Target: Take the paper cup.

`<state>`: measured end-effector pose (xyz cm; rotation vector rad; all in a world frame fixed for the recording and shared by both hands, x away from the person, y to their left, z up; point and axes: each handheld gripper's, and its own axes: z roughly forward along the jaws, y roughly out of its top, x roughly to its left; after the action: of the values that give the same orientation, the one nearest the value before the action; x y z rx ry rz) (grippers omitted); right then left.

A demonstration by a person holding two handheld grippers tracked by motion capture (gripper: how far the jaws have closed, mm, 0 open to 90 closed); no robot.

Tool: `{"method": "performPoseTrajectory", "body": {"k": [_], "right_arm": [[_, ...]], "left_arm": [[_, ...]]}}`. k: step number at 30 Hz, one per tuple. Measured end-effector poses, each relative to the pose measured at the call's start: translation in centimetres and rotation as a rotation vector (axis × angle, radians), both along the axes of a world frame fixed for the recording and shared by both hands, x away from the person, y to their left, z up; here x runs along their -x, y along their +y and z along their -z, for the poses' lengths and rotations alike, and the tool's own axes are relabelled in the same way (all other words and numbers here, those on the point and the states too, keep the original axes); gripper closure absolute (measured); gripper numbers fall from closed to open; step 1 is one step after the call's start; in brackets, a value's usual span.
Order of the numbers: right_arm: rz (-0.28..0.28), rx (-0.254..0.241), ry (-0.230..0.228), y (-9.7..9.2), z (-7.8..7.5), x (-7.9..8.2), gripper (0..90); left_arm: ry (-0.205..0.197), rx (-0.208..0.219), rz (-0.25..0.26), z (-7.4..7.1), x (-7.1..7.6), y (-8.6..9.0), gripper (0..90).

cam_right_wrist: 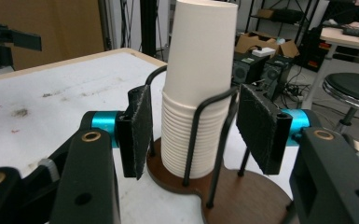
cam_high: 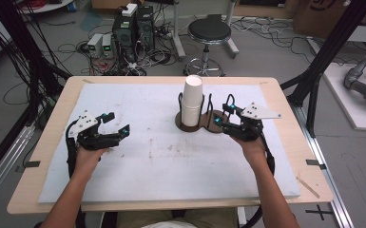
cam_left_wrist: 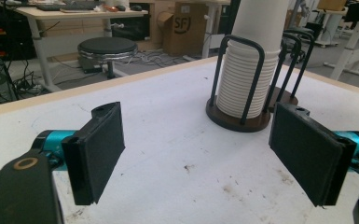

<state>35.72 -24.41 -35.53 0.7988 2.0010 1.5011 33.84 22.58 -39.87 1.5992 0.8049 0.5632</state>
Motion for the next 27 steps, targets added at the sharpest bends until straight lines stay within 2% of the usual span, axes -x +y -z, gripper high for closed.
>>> {"method": "performPoseTrajectory", "body": {"k": [4, 9, 11, 15, 16, 18, 21, 27], "right_arm": [[-0.013, -0.009, -0.001, 1.2, -0.3, -1.0, 51.2], [-0.026, -0.036, -0.016, 1.8, -0.5, -1.7, 55.7], [-0.036, -0.036, -0.024, 2.3, -0.3, -2.1, 60.1], [-0.047, -0.026, -0.016, 3.4, 0.4, -2.6, 76.2], [-0.032, -0.016, -0.018, 4.0, 0.8, -2.9, 88.0], [-0.018, -0.024, -0.033, 4.5, 1.2, -3.1, 90.0], [0.005, -0.032, -0.02, 4.9, 1.5, -3.3, 90.0], [0.032, 0.006, 0.015, 6.6, 3.2, -3.4, 90.0]], "left_arm": [[0.004, 0.003, -0.001, 0.1, 0.0, 0.1, 18.0], [0.011, 0.003, 0.001, 0.2, -0.2, 0.2, 17.9], [0.013, 0.003, 0.001, 0.2, -0.2, 0.2, 18.0], [0.015, 0.005, 0.0, 0.3, -0.2, 0.2, 18.0], [0.016, 0.004, 0.0, 0.3, -0.2, 0.2, 18.0], [0.018, 0.005, 0.0, 0.3, -0.2, 0.3, 18.0], [0.02, 0.005, 0.004, 0.3, -0.3, 0.3, 18.0], [0.023, 0.008, -0.001, 0.4, -0.3, 0.4, 18.0]]}}
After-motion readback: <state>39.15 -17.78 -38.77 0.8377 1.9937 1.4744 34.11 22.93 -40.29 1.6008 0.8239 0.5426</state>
